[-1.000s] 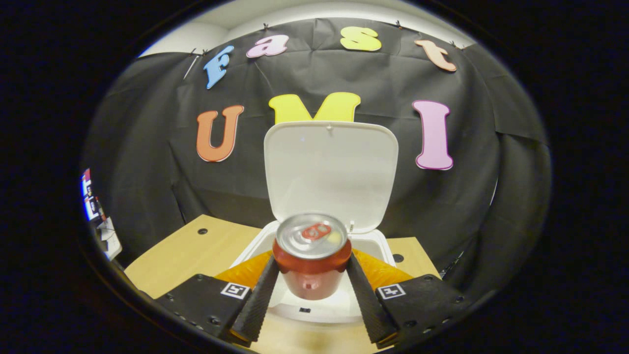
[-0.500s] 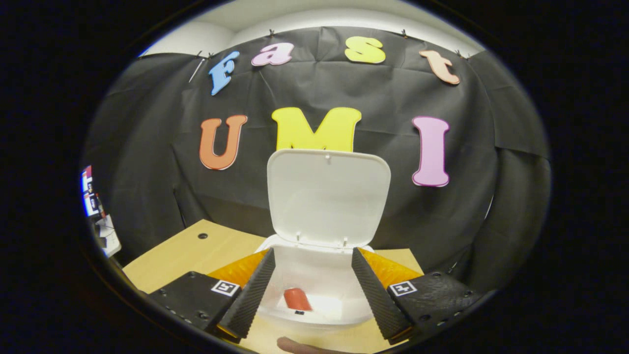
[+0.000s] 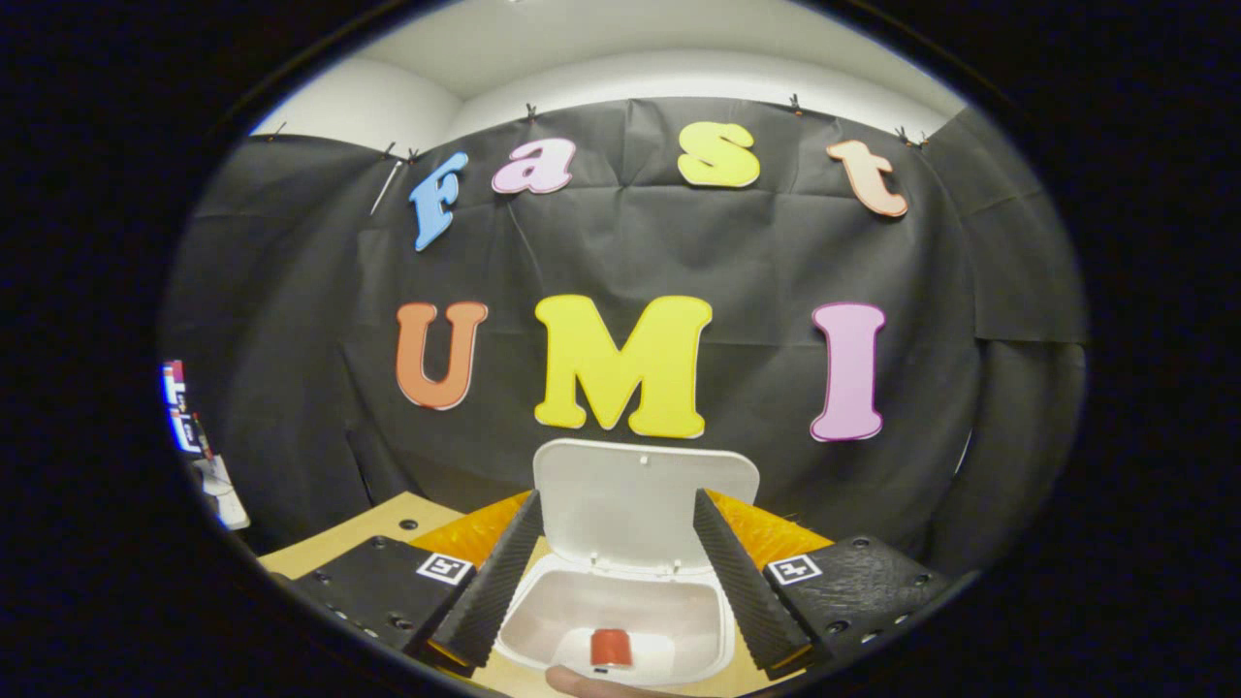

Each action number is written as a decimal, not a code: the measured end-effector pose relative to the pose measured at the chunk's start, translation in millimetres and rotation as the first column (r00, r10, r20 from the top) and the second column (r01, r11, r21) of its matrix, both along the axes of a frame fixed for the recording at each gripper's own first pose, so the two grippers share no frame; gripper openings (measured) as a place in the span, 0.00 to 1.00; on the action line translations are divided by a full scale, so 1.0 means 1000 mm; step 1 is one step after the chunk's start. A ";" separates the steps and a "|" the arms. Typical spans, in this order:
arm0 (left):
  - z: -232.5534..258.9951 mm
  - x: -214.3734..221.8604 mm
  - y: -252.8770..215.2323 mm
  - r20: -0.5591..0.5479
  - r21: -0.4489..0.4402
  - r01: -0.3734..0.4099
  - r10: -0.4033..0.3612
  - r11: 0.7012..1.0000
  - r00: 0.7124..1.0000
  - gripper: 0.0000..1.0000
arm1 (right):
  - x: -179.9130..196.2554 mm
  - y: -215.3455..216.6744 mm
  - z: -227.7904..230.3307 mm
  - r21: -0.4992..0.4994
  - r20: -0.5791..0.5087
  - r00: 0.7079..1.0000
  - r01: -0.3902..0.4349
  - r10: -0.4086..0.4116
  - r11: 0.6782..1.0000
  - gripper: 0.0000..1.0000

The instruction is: Press the lid of the desktop garbage bin to open it, pick up the crumpled paper on the desktop and throw it into the bin, then pick up the pop can on the desktop and drop it into the bin, and finally close the garbage bin lid.

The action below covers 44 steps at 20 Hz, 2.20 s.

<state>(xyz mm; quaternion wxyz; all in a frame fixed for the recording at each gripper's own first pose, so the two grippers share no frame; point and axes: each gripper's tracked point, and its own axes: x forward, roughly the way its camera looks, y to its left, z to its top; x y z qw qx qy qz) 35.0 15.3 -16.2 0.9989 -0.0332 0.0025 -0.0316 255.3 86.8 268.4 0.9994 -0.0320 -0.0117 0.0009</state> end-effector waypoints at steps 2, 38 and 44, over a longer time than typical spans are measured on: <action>0.001 0.000 0.001 0.004 -0.002 -0.002 0.002 1.000 1.000 0.99 | 0.017 0.004 0.016 0.053 0.037 0.999 -0.006 0.004 0.999 0.95; -0.009 0.009 0.016 -0.040 -0.022 -0.042 0.041 0.999 0.998 0.98 | 0.015 -0.006 -0.128 0.061 -0.270 0.963 -0.010 0.026 0.998 0.97; -0.020 0.004 0.012 -0.065 -0.021 -0.037 0.036 0.999 0.997 0.98 | 0.006 -0.019 -0.163 0.075 -0.323 0.946 -0.008 0.031 0.997 0.99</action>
